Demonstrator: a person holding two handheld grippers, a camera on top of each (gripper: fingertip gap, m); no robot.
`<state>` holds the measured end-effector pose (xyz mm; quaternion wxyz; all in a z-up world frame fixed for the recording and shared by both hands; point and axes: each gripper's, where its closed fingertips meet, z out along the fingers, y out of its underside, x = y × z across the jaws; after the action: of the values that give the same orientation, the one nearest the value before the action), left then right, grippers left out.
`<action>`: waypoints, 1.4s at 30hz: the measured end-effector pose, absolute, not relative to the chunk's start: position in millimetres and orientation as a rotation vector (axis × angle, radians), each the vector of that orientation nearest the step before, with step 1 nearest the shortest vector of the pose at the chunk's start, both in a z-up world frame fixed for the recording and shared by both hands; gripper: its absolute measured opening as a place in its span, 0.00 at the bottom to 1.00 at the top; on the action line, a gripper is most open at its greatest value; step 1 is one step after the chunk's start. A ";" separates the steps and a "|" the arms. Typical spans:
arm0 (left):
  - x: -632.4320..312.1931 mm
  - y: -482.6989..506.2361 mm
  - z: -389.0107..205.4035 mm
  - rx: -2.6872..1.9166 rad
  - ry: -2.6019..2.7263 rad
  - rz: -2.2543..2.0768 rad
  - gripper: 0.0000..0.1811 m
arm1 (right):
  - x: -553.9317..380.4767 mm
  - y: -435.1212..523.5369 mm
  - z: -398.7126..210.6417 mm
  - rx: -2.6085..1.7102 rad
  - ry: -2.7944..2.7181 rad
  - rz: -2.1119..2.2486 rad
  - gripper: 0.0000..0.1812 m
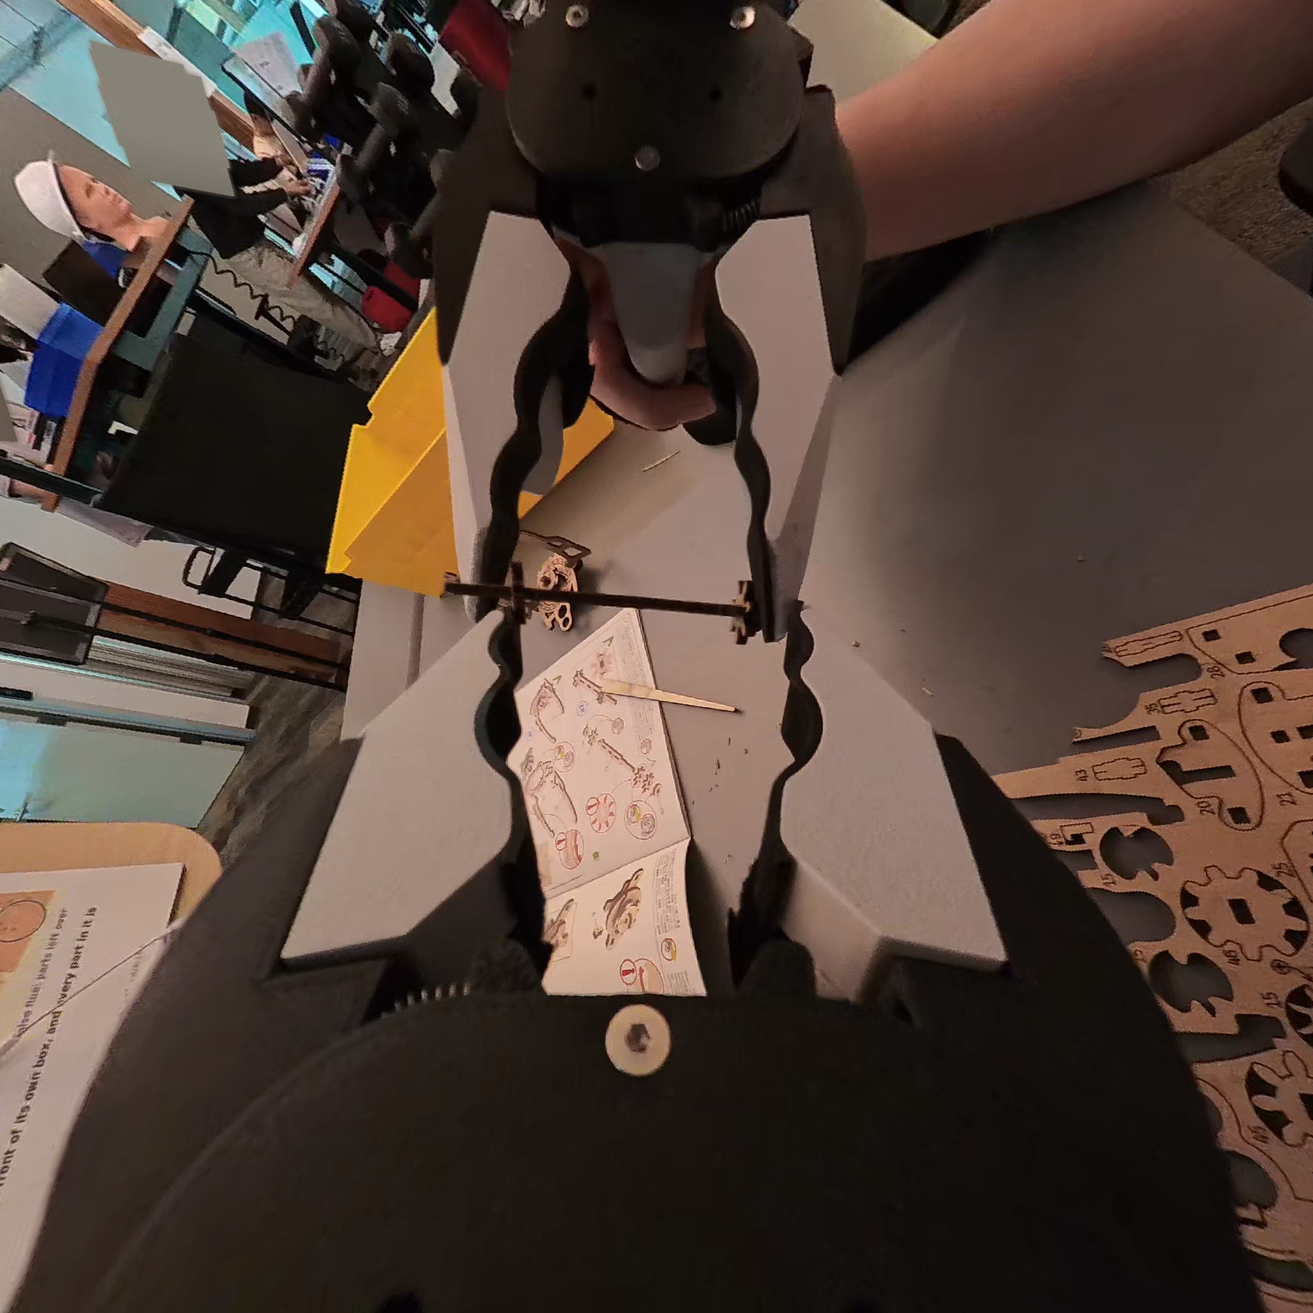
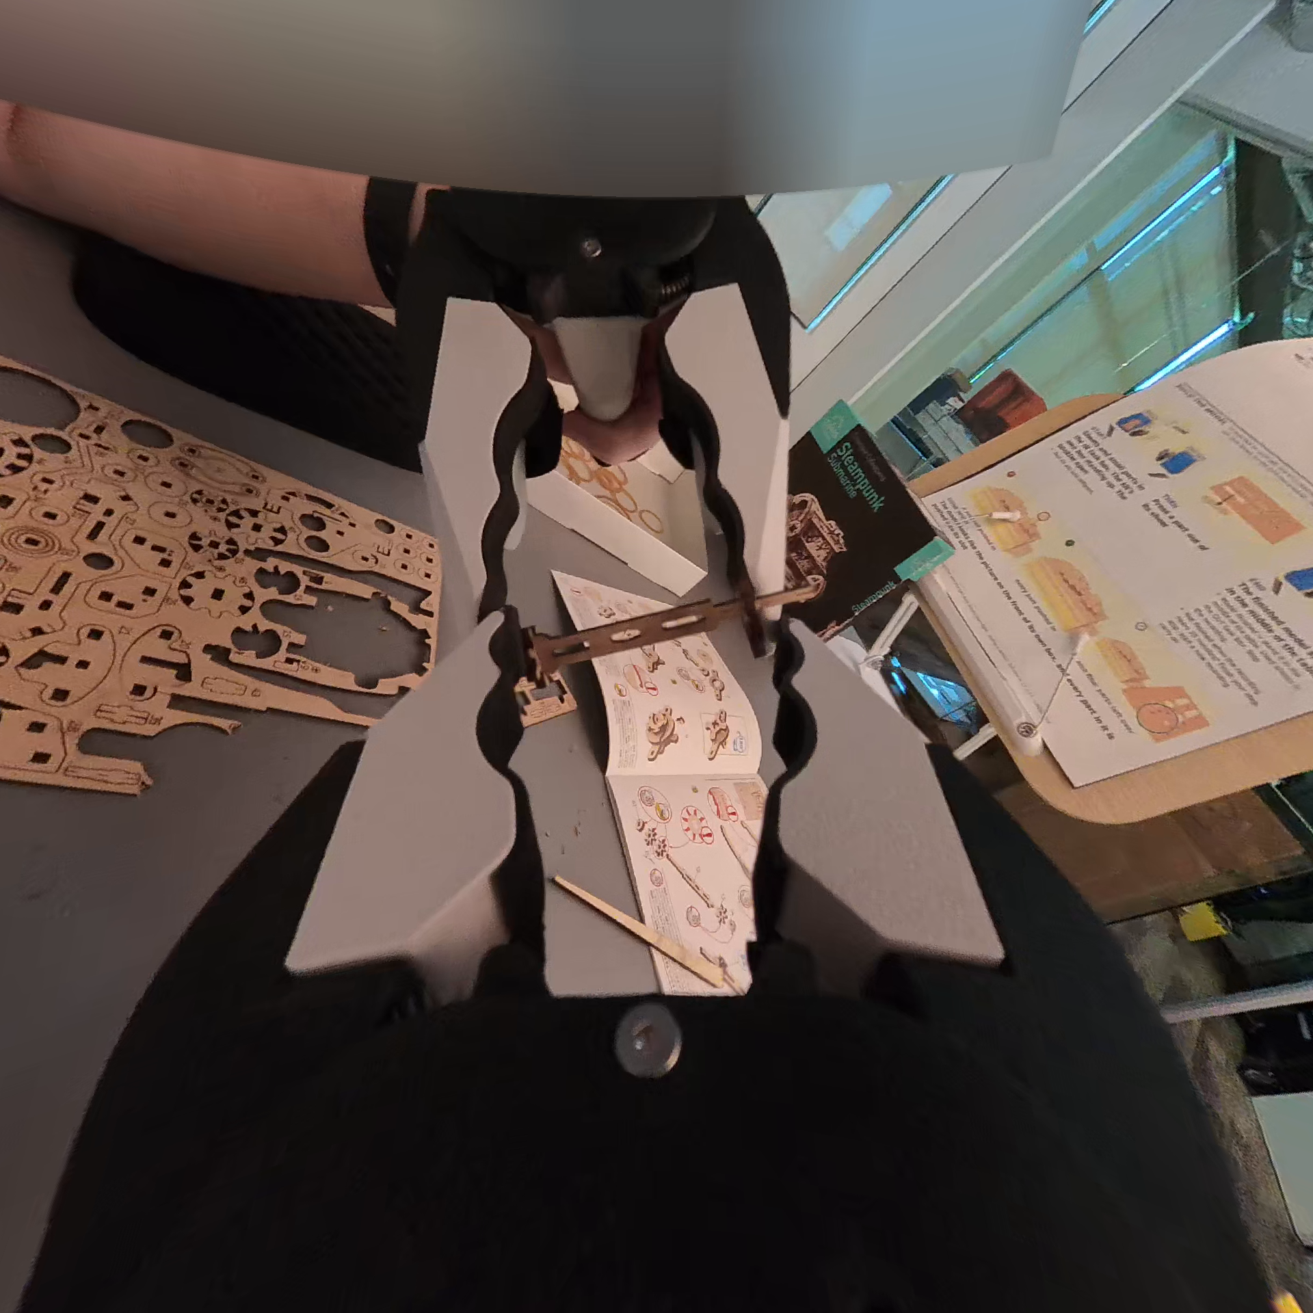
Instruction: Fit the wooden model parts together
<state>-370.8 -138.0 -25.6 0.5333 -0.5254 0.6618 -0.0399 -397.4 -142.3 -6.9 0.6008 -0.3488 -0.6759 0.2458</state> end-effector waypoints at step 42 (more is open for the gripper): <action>-369.0 -140.2 -26.8 -1.375 1.559 -0.185 0.40 | -393.3 -146.1 -7.5 -0.859 -1.589 0.528 0.33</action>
<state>-369.0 -140.2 -26.8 0.5031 -0.5694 0.6456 -0.0766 -393.3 -146.1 -7.5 0.5891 -0.3688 -0.6823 0.2267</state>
